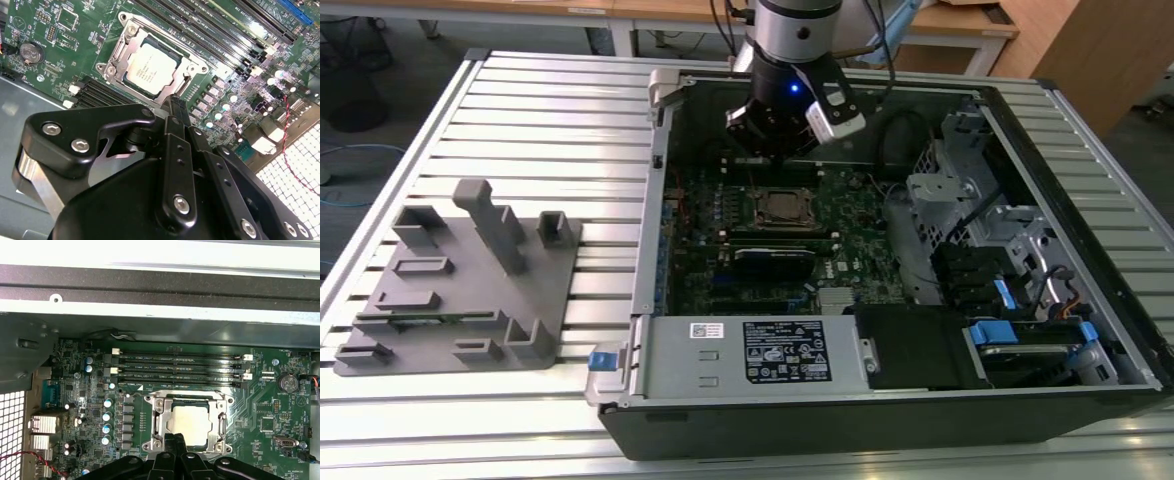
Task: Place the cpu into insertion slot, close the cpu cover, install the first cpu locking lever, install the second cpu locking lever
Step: 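Install the first cpu locking lever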
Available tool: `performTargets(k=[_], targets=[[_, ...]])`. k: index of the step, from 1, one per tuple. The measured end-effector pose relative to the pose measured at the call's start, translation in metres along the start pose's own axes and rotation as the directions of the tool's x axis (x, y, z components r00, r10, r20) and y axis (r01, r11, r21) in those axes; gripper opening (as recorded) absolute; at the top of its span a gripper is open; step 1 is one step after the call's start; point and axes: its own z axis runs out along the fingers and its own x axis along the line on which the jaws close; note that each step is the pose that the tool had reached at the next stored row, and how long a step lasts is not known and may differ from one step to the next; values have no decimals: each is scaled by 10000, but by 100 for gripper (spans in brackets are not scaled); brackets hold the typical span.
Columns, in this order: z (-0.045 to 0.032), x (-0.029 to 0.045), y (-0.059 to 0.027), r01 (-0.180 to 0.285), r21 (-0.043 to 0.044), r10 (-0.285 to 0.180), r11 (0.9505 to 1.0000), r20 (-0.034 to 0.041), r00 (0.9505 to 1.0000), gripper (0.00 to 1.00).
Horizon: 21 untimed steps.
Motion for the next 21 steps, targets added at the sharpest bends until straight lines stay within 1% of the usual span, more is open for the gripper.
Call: performTargets(k=[5, 9, 13, 14, 21], targets=[[0, 6, 0, -3, 0, 3, 10000, 1, 10000, 11], [1, 43, 1, 0, 1, 0, 10000, 1, 10000, 11], [3, 106, 3, 0, 13, 0, 10000, -1, 10000, 11], [5, 147, 5, 1, 22, -1, 10000, 0, 10000, 11], [12, 315, 16, 2, 58, -2, 10000, 0, 10000, 11]])
